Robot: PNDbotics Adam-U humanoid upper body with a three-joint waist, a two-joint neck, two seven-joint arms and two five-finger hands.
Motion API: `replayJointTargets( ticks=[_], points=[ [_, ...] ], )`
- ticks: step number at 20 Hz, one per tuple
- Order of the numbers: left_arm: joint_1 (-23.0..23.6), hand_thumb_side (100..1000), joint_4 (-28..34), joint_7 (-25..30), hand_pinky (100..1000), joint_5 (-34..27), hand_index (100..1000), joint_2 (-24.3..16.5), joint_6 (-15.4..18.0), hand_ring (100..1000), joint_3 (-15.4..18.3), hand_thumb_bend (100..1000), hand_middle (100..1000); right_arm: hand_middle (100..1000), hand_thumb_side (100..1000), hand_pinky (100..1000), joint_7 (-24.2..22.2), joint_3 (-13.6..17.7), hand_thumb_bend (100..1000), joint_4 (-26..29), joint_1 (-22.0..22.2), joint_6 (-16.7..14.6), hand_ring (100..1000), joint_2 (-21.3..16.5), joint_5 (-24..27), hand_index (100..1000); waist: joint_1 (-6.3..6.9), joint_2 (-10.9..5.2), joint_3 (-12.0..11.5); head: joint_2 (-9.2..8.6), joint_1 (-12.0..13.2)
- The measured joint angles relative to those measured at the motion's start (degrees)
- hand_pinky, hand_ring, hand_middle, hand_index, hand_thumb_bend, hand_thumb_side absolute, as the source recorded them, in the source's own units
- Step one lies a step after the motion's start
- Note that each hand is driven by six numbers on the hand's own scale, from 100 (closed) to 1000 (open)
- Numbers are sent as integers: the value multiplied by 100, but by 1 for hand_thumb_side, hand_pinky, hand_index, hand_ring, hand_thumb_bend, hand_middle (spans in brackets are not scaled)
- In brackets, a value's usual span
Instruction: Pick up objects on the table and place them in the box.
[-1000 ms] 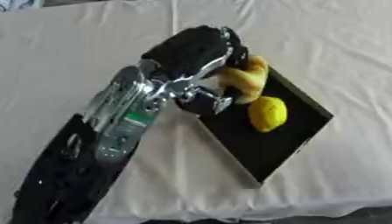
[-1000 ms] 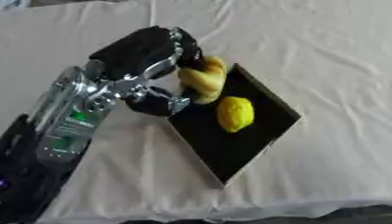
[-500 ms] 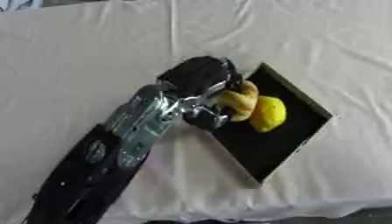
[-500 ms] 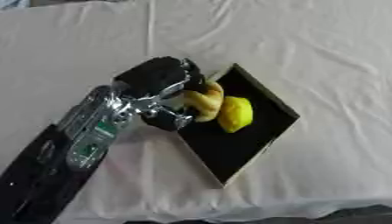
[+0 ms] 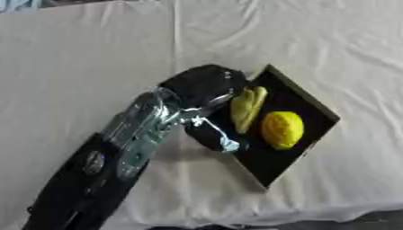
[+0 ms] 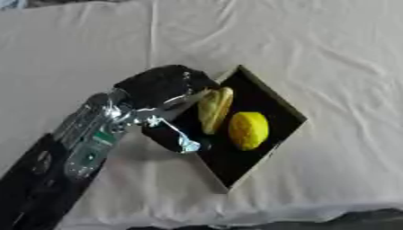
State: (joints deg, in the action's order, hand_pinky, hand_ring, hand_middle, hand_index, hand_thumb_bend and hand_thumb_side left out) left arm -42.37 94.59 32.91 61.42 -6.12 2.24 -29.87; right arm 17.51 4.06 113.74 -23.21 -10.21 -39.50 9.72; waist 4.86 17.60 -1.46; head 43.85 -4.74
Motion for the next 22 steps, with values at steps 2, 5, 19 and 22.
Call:
replayJointTargets(
  ticks=[2,5,19,22],
  points=[
    [38,519,210,37,932,12,939,-74,-37,877,117,585,805,691,580,921,7,12,100,0,5,2,812,0,-1,837,-1,-6,-15,0,-16],
    [105,496,538,67,923,-3,932,-165,-130,870,284,508,796,691,579,920,14,13,100,0,10,5,811,0,-3,837,-3,-14,-32,0,-39],
    [1280,448,1882,-3573,824,-2394,881,-1163,-1352,781,2018,100,688,694,580,917,151,67,100,0,0,-115,812,-2,-13,837,-99,11,-52,-5,-193],
    [1495,471,1884,-4756,818,-3064,883,-1352,-1201,780,2462,100,697,694,576,916,181,82,100,0,-3,-150,811,-3,-15,837,-139,33,-69,-10,-188]
  ],
)
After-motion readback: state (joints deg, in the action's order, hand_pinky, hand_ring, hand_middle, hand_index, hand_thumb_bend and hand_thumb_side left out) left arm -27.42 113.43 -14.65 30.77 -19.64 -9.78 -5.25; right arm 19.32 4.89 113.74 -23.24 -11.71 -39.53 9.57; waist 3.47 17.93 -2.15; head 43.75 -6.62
